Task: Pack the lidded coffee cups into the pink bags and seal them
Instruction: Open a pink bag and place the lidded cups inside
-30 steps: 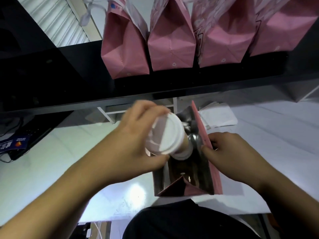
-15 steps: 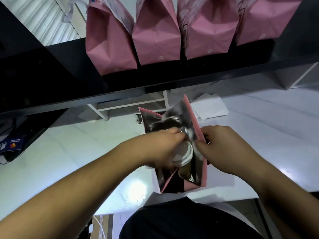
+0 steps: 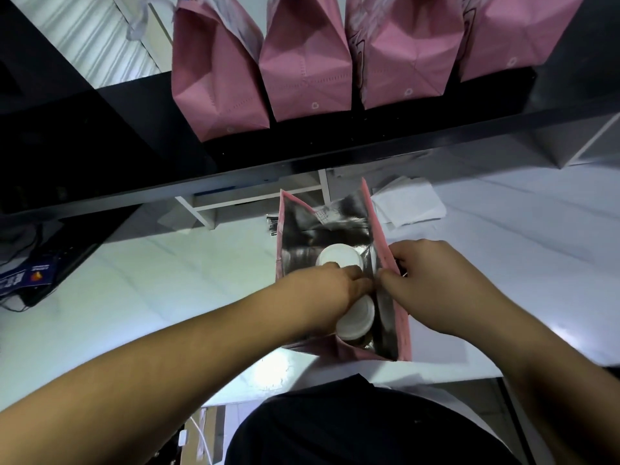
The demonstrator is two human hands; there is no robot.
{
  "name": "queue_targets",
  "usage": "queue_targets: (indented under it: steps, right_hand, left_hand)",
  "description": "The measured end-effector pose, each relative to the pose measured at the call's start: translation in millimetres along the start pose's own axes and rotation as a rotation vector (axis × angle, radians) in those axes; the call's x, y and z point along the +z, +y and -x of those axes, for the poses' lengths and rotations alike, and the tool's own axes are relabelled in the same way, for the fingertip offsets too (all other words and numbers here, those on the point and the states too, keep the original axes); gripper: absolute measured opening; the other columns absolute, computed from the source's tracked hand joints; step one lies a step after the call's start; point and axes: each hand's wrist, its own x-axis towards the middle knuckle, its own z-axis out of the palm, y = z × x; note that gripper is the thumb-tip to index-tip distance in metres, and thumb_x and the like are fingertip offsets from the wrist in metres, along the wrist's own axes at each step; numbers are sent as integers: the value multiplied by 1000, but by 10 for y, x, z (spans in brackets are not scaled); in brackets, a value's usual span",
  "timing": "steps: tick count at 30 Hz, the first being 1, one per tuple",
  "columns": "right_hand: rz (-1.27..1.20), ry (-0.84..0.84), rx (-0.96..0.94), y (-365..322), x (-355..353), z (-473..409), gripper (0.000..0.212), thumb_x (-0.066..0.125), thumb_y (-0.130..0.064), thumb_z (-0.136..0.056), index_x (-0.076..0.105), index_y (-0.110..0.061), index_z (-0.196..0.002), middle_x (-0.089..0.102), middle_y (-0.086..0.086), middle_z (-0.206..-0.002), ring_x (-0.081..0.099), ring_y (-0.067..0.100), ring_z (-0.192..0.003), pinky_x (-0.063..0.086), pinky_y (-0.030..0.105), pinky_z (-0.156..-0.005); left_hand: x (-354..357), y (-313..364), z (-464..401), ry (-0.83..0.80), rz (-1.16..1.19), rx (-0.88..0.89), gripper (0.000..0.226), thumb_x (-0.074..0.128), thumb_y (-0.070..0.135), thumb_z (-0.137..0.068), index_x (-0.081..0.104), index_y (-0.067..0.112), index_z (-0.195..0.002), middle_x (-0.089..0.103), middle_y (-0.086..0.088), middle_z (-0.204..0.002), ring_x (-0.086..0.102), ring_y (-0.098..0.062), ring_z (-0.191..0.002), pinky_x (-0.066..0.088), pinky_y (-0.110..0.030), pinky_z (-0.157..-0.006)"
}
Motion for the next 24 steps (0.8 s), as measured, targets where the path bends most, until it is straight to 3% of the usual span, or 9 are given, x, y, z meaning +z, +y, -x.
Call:
queue_targets:
  steps: [3,6,10,13,16,19,24]
  right_hand:
    - [2,8,6,10,0,20,32,56,-26,-92,49,-15,-63,55,1,-55,49,17,-51,34,33,-47]
    - [-7,7,22,20,7,43,30,56,-25,-91,49,-15,-63,56,0,-54,48,16,-48,34,31,-45]
    - [-8,-2,31,26,12,65,26,55,-26,-90,55,-16,-66,63,-1,-56,58,12,-50,37,28,-45]
    - [-10,-4,38,0,8,75,27,55,-26,-92,56,-18,-67,64,-2,-57,61,9,-50,38,26,-44]
    - [-13,-19,52,-31,0,77,25,53,-27,-94,60,-15,-74,68,0,-65,68,11,-57,55,37,-56]
    - [-9,-13,59,-42,-7,75,25,52,-28,-95,62,-12,-78,69,2,-69,71,20,-64,58,43,-64]
    - [-30,43,109,18,-8,71,26,49,-23,-93,57,-11,-71,66,1,-57,67,17,-53,54,38,-49]
  left_hand:
    - [168,-10,-67,46,-126,104,59,54,12,-92,40,18,-150,48,-4,-142,58,-28,-112,47,-39,-98]
    - [325,-53,-118,63,-187,157,53,47,11,-95,42,12,-147,54,-7,-134,57,-28,-114,43,-37,-100]
    - [433,-132,-157,105,-93,137,43,54,10,-95,54,11,-138,60,-10,-122,57,-34,-103,50,-43,-94]
    - [527,-72,-158,73,-87,129,53,60,8,-92,49,12,-143,55,-11,-131,53,-35,-102,54,-49,-86]
    - [607,-9,-132,54,-110,132,66,71,13,-84,45,13,-144,49,-10,-136,48,-35,-100,55,-50,-81]
    - [605,25,-128,51,-144,108,64,68,11,-85,43,13,-144,48,-10,-135,47,-34,-101,54,-49,-84]
    - [353,37,-102,11,-132,97,61,65,37,-93,45,23,-149,47,0,-143,47,-26,-122,46,-41,-98]
